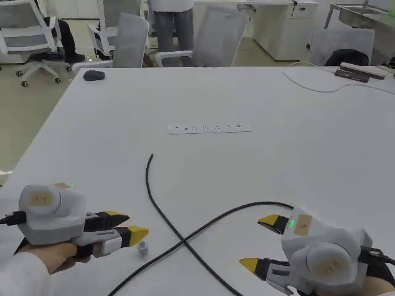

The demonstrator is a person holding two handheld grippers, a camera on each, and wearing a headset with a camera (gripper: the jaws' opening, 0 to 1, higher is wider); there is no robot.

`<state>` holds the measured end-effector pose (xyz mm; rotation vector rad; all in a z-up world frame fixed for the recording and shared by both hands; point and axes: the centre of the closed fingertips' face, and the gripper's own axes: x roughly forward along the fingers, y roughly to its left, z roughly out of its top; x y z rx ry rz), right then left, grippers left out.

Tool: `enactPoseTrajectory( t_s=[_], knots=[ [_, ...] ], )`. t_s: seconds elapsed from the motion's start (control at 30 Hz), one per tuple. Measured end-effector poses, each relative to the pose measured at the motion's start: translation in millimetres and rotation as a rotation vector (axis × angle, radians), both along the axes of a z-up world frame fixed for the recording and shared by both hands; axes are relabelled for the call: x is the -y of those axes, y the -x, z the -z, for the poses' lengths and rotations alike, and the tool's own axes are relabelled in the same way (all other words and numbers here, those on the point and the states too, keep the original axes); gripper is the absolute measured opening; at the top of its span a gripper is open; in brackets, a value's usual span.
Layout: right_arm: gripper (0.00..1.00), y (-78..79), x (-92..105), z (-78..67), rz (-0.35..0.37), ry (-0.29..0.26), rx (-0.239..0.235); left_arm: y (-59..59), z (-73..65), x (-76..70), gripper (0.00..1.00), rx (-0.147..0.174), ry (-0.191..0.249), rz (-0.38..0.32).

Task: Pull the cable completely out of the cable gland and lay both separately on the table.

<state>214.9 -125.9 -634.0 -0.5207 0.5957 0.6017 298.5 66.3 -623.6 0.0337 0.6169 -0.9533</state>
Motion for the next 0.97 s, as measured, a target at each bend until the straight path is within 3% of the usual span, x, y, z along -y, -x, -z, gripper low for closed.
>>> enactPoseTrajectory(
  t_s=[0.07,0.17,0.23,0.37,0.47,0.5,0.53,0.57,0.6,0.63,0.67,0.7,0.83,0.97],
  knots=[
    [0.50,1.4,4.3,3.6,0.032,-0.008,-0.030,10.8,-13.5,-7.1,0.50,0.009,-0.001,-0.005],
    [0.55,5.1,5.3,8.5,0.091,-0.078,-0.091,30.8,-29.8,-20.0,0.64,0.054,-0.046,-0.025],
    [0.57,7.0,9.4,12.3,0.111,-0.079,-0.118,40.6,-29.3,-30.3,0.75,0.053,-0.081,-0.058],
    [0.60,8.5,11.1,14.2,0.121,-0.075,-0.126,59.5,-32.1,-34.8,0.77,0.071,-0.101,-0.099],
    [0.61,10.5,10.5,17.4,0.127,-0.078,-0.152,60.7,-20.0,-40.1,0.78,0.078,-0.170,-0.097],
    [0.61,11.3,11.0,17.9,0.128,-0.074,-0.156,59.7,-19.0,-40.4,0.77,0.084,-0.166,-0.106],
    [0.60,11.6,11.9,18.4,0.128,-0.066,-0.156,54.4,-19.3,-40.3,0.76,0.092,-0.124,-0.156],
    [0.60,11.6,12.0,18.8,0.127,-0.062,-0.157,54.4,-16.2,-39.2,0.75,0.076,-0.108,-0.175],
    [0.60,12.5,11.9,20.3,0.126,-0.059,-0.162,59.7,-10.2,-39.6,0.74,0.057,-0.155,-0.146],
    [0.60,13.6,12.0,22.3,0.124,-0.052,-0.168,58.6,-10.0,-42.8,0.73,0.083,-0.195,-0.141],
    [0.60,15.3,12.3,24.2,0.117,-0.028,-0.174,51.7,-16.9,-43.4,0.73,0.156,-0.209,-0.150],
    [0.60,15.8,12.9,24.8,0.109,-0.008,-0.172,49.7,-20.2,-43.8,0.72,0.185,-0.209,-0.159],
    [0.59,15.0,12.3,25.8,0.097,0.015,-0.166,52.0,-21.1,-47.7,0.67,0.198,-0.225,-0.169],
    [0.58,17.2,15.6,30.7,0.091,0.045,-0.180,54.0,-18.8,-41.8,0.66,0.206,-0.230,-0.145]
  ],
)
